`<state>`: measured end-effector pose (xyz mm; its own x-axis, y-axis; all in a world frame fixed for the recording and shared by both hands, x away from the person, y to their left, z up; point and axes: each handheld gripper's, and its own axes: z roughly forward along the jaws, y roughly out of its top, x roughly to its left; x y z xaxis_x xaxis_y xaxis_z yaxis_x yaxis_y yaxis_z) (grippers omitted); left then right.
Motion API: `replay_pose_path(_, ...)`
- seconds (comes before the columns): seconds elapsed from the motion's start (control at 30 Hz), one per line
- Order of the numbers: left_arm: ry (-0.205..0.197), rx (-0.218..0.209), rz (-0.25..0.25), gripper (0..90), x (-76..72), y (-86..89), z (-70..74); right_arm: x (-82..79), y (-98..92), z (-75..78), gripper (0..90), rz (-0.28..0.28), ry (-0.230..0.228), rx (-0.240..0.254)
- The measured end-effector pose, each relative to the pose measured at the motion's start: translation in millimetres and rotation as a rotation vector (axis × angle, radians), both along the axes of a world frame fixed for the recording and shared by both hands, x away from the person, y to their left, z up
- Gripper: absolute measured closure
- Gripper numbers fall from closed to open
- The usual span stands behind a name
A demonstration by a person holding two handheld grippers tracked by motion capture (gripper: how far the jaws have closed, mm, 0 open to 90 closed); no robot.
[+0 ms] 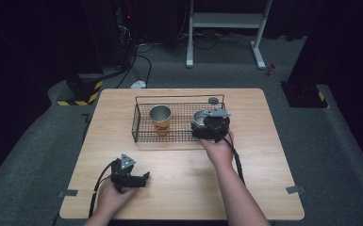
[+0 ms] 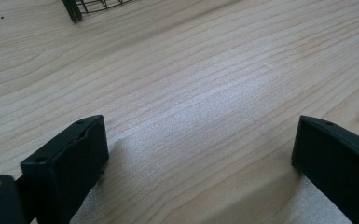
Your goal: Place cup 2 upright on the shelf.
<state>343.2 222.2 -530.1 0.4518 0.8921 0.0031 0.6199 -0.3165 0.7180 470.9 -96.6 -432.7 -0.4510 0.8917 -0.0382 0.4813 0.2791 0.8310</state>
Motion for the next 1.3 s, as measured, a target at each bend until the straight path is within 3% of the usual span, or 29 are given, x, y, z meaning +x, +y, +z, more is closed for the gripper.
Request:
replay_pose_path(0.73, 0.0, 0.0, 0.0, 3.9, 0.0, 0.0, 0.0, -54.0, -29.0, -13.1, 9.1, 0.023, -0.035, 0.023)
replay_pose_path(0.93, 0.0, 0.0, 0.0, 3.9, 0.0, 0.0, 0.0, -62.6, -38.9, -18.7, 8.9, 0.008, -0.045, 0.016)
replay_pose_path(1.3, 0.001, 0.0, -0.001, 4.1, -0.3, 0.2, 0.1, -72.7, -61.5, -32.2, 8.8, -0.016, -0.024, 0.006)
